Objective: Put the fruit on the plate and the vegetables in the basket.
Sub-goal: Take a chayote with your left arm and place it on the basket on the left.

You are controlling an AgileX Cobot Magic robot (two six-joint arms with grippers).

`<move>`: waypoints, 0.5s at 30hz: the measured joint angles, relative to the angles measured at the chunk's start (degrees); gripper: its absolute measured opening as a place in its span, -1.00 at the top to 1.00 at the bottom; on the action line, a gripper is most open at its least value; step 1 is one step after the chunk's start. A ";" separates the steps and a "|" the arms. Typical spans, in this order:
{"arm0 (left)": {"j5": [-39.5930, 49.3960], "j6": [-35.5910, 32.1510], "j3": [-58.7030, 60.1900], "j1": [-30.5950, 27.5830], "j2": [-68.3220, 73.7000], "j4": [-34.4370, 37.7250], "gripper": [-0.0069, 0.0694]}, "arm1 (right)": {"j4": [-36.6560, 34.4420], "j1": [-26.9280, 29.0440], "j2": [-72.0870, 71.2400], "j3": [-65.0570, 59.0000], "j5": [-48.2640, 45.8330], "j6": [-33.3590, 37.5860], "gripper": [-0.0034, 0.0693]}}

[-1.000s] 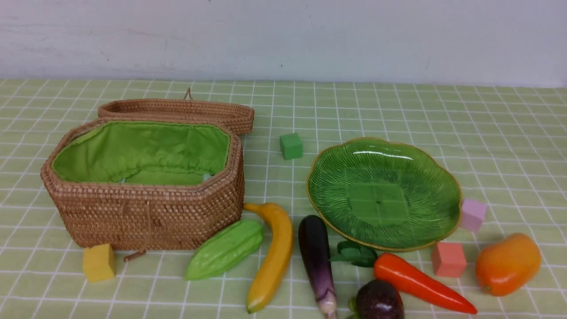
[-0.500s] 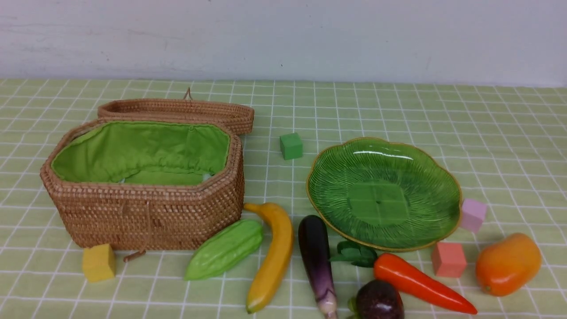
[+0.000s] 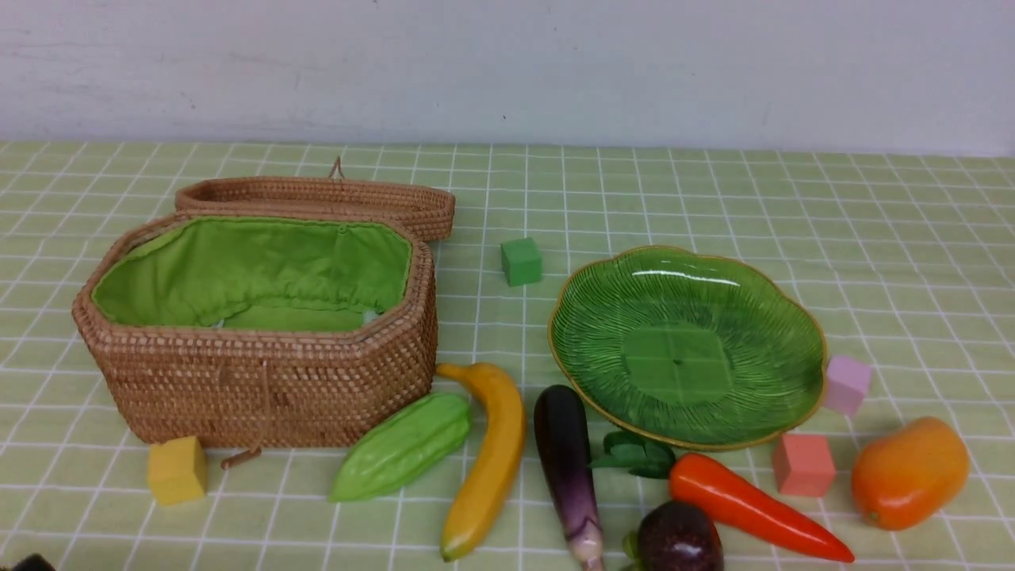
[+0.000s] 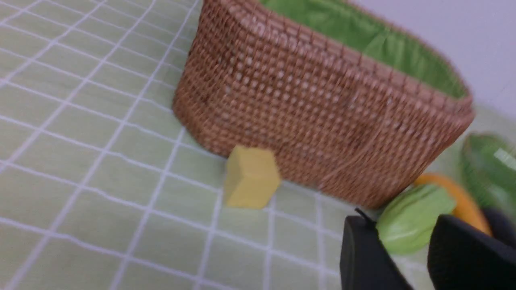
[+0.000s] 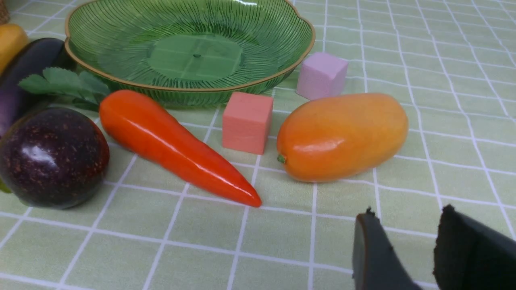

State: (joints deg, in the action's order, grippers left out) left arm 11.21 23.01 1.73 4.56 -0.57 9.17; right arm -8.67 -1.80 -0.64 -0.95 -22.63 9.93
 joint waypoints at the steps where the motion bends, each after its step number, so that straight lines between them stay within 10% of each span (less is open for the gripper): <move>1: -1.91 1.57 0.00 0.00 0.00 1.87 0.19 | 0.00 0.00 0.00 0.00 0.00 0.00 0.25; 15: -11.21 8.04 0.00 0.00 0.00 11.96 0.36 | 0.00 0.00 0.00 0.00 0.00 0.00 0.25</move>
State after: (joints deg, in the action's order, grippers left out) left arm 0.00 31.05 1.73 4.56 -0.57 21.13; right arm -8.67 -1.80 -0.64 -0.95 -22.63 9.93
